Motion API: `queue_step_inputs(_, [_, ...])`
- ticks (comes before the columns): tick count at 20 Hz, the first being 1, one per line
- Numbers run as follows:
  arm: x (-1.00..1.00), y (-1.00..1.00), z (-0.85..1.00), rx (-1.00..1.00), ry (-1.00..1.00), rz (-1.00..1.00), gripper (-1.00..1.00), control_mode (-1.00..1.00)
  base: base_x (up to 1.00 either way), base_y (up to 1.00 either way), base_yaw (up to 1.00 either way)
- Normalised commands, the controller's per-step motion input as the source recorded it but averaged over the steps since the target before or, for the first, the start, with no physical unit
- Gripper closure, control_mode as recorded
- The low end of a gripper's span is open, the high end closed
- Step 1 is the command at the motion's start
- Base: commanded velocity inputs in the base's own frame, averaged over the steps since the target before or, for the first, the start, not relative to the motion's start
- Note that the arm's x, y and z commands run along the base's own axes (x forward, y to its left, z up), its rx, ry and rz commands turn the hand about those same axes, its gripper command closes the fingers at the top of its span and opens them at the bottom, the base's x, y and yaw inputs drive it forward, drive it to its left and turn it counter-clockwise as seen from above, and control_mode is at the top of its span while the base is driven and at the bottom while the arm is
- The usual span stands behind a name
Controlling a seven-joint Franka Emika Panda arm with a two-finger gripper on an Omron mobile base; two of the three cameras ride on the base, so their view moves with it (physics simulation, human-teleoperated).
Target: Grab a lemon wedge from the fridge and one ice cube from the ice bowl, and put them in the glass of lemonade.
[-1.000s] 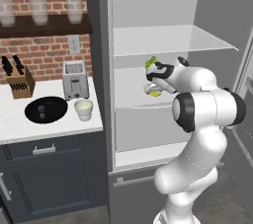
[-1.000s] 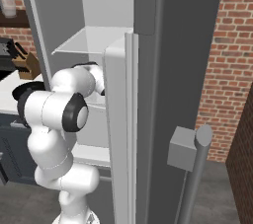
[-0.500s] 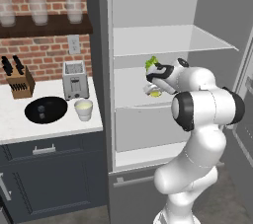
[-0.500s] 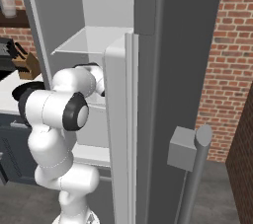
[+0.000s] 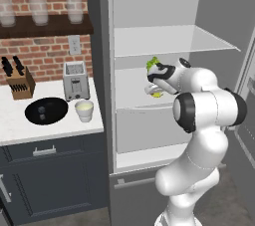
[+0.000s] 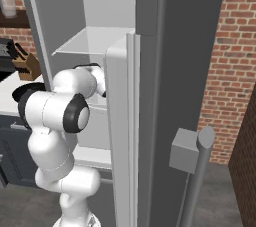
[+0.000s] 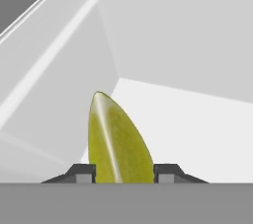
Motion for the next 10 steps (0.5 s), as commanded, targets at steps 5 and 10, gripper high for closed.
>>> queue_step_inputs(5, [-0.60, 0.00, 0.00, 0.00, -0.02, 0.01, 1.00, -1.00, 0.00, 0.00, 0.00])
queue_step_inputs(10, [-1.00, 0.06, 0.26, 0.00, -0.01, 0.00, 1.00, -1.00, 0.00, 0.00, 0.00])
